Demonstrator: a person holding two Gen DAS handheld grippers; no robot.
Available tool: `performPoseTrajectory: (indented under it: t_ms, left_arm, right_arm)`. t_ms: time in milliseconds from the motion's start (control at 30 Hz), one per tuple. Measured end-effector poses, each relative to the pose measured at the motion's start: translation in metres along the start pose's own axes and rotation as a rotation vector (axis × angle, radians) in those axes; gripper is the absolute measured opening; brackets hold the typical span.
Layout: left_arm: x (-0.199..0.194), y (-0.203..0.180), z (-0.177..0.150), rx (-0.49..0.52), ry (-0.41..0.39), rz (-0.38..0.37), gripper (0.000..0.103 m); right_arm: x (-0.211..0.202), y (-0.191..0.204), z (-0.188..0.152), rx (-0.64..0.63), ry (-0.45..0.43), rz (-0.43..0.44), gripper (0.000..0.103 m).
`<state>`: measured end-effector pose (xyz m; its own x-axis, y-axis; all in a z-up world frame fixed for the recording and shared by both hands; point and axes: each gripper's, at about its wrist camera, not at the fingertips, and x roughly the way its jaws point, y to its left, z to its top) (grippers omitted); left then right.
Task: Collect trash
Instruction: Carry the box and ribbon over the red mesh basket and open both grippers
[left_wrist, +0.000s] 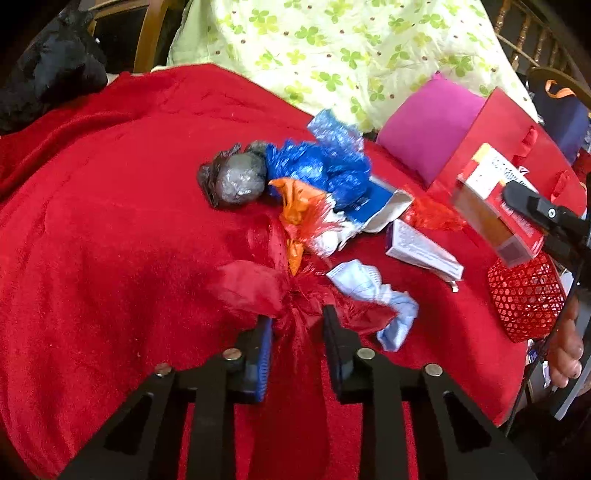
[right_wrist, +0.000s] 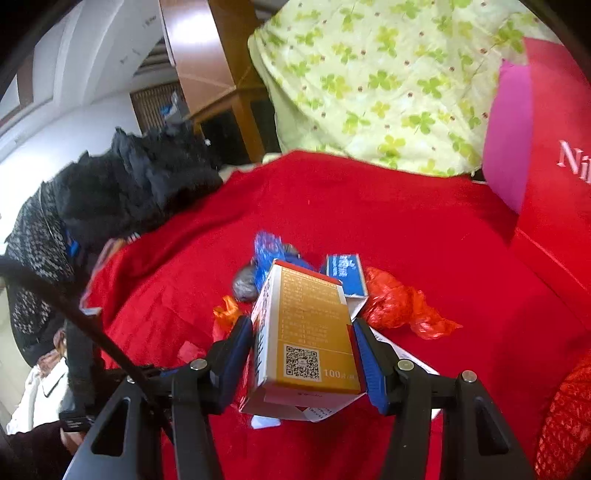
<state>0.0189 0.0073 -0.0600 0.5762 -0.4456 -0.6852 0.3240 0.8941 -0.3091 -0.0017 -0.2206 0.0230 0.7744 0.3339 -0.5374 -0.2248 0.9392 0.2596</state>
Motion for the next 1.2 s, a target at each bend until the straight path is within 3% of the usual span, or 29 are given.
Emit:
performPoseTrajectory:
  t_ms: [400,633,900,1200]
  left_arm:
    - [-0.038,-0.022,0.0,0.054,-0.061,0.0,0.009]
    - [-0.073,-0.068,0.021,0.168,-0.156,-0.03,0.009]
    - [-0.089,-0.153,0.052,0.324,-0.204,-0.12,0.01]
    - [-0.071,-0.295,0.075,0.531,-0.206,-0.269,0.01]
  right_arm:
    - [-0.085,-0.035,0.016,0.092,-0.237,-0.076,0.058]
    - [-0.129,-0.07,0.014,0.157,-0.327,-0.138,0.058]
    - [-0.179,-0.116,-0.001,0.252,-0.412,-0.21,0.058]
    - [-0.234,-0.191,-0.027,0.48,-0.489,-0.287,0.058]
